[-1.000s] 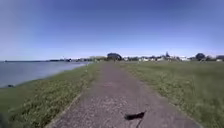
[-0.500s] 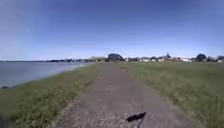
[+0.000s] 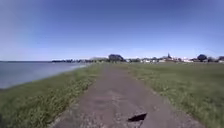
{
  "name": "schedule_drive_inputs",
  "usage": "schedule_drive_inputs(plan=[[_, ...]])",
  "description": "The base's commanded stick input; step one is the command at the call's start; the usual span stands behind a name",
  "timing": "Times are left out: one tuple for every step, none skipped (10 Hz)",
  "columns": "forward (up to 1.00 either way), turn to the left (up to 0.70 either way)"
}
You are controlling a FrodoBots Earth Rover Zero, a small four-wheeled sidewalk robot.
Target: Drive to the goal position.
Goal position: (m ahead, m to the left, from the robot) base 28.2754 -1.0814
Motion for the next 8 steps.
schedule_drive_inputs(plan=[[0.70, 0.00], [0.70, 0.00], [0.70, 0.00], [0.70, 0.00], [0.70, 0.00], [0.70, 0.00], [0.70, 0.00], [0.70, 0.00]])
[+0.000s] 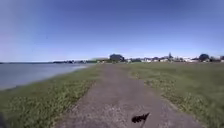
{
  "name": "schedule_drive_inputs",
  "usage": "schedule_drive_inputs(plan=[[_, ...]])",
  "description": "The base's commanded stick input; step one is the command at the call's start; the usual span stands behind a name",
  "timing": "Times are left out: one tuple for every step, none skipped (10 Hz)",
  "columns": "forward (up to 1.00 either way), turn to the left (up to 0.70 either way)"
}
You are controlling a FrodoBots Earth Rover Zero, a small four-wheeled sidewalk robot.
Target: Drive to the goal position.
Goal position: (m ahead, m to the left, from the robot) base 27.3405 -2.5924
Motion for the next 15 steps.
schedule_drive_inputs(plan=[[0.70, 0.00], [0.70, 0.00], [0.70, 0.00], [0.70, 0.00], [0.70, 0.00], [0.70, 0.00], [0.70, 0.00], [0.70, 0.00], [0.70, 0.00], [0.70, 0.00], [0.70, -0.20], [0.70, -0.03], [0.70, 0.00], [0.70, 0.00], [0.70, 0.00]])
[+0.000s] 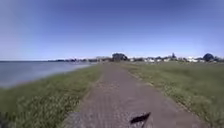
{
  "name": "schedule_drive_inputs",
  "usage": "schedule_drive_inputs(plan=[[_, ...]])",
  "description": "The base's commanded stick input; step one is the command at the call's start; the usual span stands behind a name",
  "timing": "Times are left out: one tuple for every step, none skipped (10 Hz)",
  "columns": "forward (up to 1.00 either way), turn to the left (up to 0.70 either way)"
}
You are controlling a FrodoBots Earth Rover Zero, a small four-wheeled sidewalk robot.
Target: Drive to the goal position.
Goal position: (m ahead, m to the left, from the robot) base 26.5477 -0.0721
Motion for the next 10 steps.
schedule_drive_inputs(plan=[[0.70, 0.00], [0.70, 0.00], [0.70, 0.00], [0.70, 0.00], [0.70, 0.00], [0.70, 0.00], [0.70, 0.00], [0.70, 0.00], [0.70, 0.00], [0.70, 0.00]])
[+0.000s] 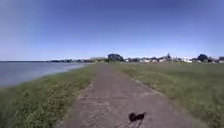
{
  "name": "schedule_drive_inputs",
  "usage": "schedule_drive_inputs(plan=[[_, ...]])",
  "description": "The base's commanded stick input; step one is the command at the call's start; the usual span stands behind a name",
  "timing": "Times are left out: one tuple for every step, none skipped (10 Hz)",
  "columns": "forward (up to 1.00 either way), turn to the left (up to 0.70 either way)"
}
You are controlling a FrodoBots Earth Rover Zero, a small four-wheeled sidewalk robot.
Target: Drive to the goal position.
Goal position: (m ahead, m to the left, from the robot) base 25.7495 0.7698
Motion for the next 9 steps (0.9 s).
schedule_drive_inputs(plan=[[0.70, 0.00], [0.70, 0.00], [0.70, 0.00], [0.70, 0.00], [0.70, 0.00], [0.70, 0.00], [0.70, 0.00], [0.70, 0.00], [0.70, 0.00]])
